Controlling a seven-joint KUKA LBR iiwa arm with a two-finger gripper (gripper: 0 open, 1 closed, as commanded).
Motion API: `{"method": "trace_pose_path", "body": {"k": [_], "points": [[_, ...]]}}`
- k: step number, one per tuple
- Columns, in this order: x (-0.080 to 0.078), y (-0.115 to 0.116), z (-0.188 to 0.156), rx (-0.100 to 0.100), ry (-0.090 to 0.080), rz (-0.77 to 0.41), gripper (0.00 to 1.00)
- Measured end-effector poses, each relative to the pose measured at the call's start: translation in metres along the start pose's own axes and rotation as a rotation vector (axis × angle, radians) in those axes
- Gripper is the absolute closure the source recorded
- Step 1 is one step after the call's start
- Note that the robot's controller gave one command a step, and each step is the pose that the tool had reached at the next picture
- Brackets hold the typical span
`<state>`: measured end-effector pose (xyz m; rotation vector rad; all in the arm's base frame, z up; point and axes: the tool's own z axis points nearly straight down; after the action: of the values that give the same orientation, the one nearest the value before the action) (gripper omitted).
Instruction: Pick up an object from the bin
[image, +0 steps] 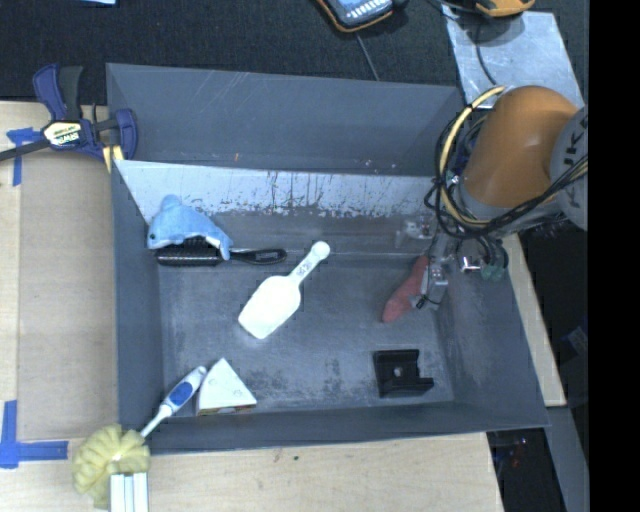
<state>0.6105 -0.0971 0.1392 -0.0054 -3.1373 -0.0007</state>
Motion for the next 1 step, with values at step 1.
{"method": "trace_pose_path", "body": {"k": [1], "points": [[-0.0021, 0.0003, -0.0046, 0.001, -0.008, -0.003, 0.0]]}}
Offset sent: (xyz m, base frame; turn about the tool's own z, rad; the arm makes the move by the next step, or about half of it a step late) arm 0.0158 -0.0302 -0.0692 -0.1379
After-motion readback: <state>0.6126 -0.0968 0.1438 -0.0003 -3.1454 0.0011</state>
